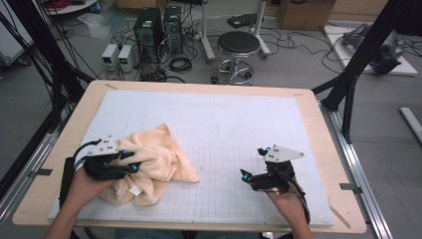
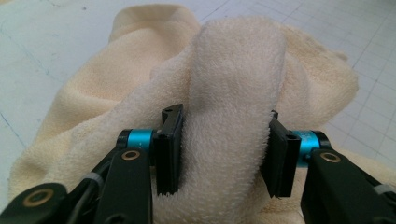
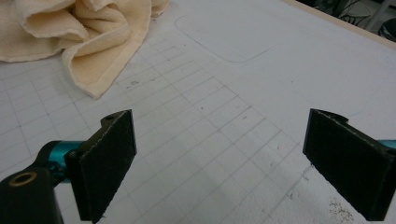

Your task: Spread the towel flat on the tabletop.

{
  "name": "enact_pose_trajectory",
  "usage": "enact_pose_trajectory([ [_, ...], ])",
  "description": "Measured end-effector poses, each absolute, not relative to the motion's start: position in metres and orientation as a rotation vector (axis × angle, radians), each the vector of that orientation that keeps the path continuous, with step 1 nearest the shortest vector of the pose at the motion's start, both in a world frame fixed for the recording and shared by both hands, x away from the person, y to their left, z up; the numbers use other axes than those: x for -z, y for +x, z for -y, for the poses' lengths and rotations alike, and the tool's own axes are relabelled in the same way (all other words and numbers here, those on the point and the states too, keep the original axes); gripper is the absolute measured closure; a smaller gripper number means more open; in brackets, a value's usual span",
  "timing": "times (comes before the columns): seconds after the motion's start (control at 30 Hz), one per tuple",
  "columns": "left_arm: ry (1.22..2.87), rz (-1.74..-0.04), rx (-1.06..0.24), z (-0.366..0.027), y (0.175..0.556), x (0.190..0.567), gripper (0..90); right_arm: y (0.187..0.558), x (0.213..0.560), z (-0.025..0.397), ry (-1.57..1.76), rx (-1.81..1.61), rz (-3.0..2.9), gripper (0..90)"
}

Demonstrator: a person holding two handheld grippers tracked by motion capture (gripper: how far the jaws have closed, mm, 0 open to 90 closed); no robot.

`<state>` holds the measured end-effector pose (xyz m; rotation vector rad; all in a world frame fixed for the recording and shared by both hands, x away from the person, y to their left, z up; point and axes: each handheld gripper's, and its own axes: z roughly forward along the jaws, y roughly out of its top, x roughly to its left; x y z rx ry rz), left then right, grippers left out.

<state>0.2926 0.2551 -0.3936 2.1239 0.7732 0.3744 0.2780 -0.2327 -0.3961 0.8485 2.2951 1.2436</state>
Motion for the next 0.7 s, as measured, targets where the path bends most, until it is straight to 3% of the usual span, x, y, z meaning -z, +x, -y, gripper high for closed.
enact_pose_trajectory([
  [0.4,2.151,-0.788,-0.406,-0.248,0.293,0.396,68.4,0.279,0.398,0.229,0.854,-1.236,-2.306,9.0],
  [0.7,2.152,-0.781,-0.420,-0.242,0.291,0.391,72.9,0.280,0.399,0.230,0.853,-1.235,-2.311,8.9],
])
